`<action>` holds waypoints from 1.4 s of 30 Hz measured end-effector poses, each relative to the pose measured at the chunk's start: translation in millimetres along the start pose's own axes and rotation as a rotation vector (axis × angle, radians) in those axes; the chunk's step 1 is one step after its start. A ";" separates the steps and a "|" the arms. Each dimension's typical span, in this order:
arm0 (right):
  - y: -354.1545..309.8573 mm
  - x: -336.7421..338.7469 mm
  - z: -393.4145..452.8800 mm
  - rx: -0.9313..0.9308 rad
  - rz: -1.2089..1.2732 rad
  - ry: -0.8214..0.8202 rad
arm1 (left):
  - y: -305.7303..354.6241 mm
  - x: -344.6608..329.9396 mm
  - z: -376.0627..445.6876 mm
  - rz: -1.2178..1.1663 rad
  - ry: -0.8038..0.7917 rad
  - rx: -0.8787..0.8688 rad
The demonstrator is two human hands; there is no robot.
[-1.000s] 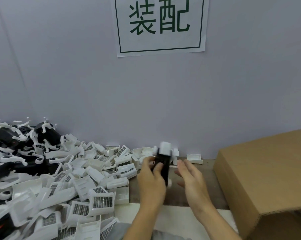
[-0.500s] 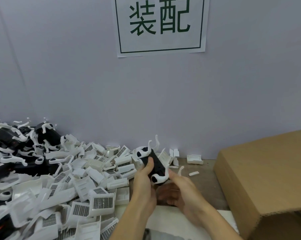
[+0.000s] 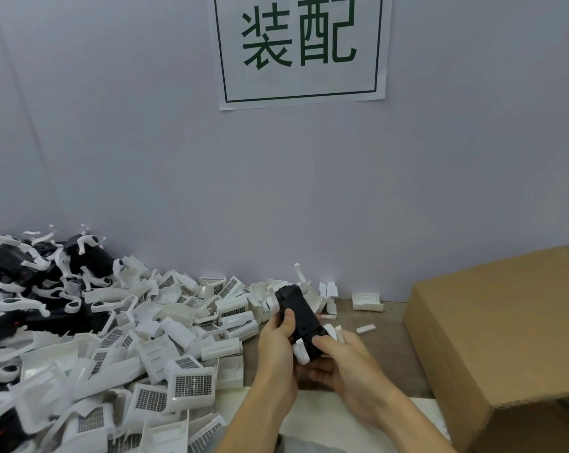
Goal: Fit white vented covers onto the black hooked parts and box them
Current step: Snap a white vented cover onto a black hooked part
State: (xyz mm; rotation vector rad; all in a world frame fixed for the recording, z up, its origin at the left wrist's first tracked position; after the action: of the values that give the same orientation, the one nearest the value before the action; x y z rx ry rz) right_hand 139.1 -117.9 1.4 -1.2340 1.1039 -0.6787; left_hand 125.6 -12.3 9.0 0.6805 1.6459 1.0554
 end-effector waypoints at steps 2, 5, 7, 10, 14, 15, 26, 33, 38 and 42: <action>0.2 -0.5 0.6 -0.012 0.000 -0.014 | 0.2 1.1 0.7 -0.030 0.012 0.013; 1.7 -0.4 2.1 -0.039 -0.055 -0.034 | 1.7 1.3 1.7 -0.032 0.027 0.001; 3.4 1.0 2.2 -0.050 -0.100 -0.013 | 1.3 0.0 1.4 0.011 0.021 -0.020; 4.3 3.3 2.9 -0.064 -0.125 0.042 | 0.6 -1.7 1.1 0.049 -0.002 -0.048; 4.0 4.7 3.1 -0.070 -0.106 0.048 | -0.5 -0.9 3.5 0.041 0.005 -0.061; 3.8 4.6 3.1 -0.072 -0.096 0.047 | -0.9 -1.0 4.0 0.041 0.007 -0.060; 1.2 0.8 2.4 -0.054 -0.130 -0.004 | -1.2 2.3 5.5 -0.036 0.000 -0.009; 2.4 4.7 2.2 -0.073 -0.151 0.036 | -0.8 -2.1 3.8 -0.046 -0.039 -0.056; -0.2 -1.1 -3.4 -0.073 -0.134 -0.095 | 2.0 0.7 -1.2 -0.264 -0.033 0.082; -4.4 1.7 -5.4 -0.035 -0.230 -0.036 | 4.9 9.7 4.1 -0.577 0.050 0.124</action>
State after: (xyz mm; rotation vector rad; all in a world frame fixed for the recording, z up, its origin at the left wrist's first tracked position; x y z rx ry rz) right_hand 135.4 -122.5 5.3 -1.4118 0.9555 -0.8106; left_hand 126.0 -0.7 8.6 0.2257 1.8088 0.5605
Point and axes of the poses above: each hand's wrist, its own z-axis towards the middle knuckle, its own x-axis out of the back of the hand, y = z × x, the point moved 4 cm from there along z, towards the middle knuckle, and after that the axes turned 1 degree about -x, right-handed, at the moved point
